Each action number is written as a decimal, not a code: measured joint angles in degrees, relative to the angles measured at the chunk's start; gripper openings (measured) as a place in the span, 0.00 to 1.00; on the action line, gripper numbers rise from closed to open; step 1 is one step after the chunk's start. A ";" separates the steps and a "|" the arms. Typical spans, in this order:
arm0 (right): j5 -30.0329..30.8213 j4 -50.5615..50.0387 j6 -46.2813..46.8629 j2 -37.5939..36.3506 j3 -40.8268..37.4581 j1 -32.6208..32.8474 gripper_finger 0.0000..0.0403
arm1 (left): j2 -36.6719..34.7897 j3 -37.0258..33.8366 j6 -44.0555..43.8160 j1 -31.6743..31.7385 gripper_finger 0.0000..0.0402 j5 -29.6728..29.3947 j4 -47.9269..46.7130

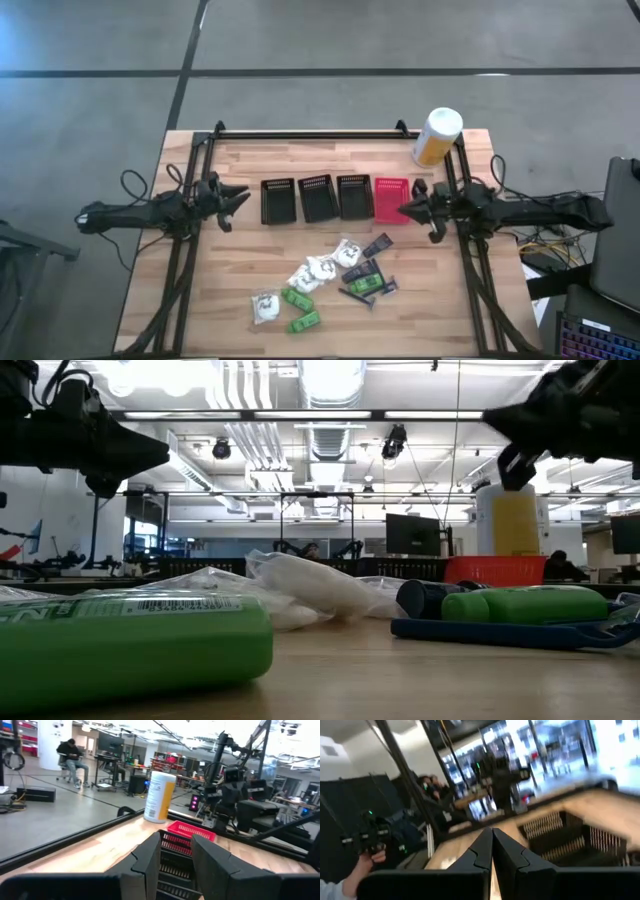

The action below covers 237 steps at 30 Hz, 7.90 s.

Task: Pick & Place Travel size toiletries
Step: Put the top blue shave cream into the red bin, then put the top right blue razor into the middle black bin

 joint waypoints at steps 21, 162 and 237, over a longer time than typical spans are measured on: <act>-19.48 -3.05 2.59 34.16 13.29 1.27 0.02 | 0.14 0.00 0.00 -0.04 0.29 -0.11 -0.22; 16.86 -74.07 -4.57 58.94 53.17 18.62 0.18 | 0.18 0.00 0.44 -0.03 0.29 -0.07 -0.42; 15.94 -76.60 10.73 39.82 42.32 -8.90 0.39 | 0.18 0.00 0.42 -0.04 0.29 -0.07 -0.39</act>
